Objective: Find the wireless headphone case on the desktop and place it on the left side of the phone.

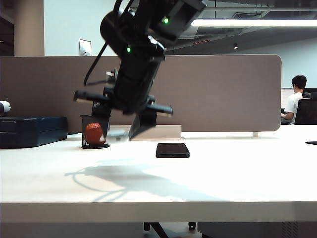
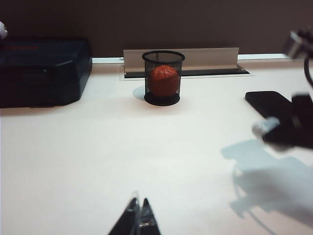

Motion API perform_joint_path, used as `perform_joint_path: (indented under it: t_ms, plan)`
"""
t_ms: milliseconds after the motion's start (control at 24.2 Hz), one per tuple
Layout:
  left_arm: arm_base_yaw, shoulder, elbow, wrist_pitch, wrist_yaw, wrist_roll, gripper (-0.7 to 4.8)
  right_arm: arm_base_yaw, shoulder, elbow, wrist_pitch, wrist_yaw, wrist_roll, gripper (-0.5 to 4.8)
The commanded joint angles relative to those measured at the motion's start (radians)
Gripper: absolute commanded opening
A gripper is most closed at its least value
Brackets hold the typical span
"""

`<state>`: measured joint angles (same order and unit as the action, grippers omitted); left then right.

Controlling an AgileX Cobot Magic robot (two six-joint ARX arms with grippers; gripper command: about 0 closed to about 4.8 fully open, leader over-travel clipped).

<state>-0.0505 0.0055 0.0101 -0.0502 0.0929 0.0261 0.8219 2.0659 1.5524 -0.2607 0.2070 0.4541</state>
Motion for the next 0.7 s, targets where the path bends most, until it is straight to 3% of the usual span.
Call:
perform_joint_path:
  t_ms: [41,701]
  plan:
    - [0.002,0.001,0.002,0.006,0.0,0.0,-0.05,-0.017,-0.01,0.05,0.003,0.001,-0.048,2.1]
    - [0.002,0.001,0.002,0.006,0.0,0.0,-0.05,-0.182,-0.008,0.158,0.075,-0.03,-0.095,2.1]
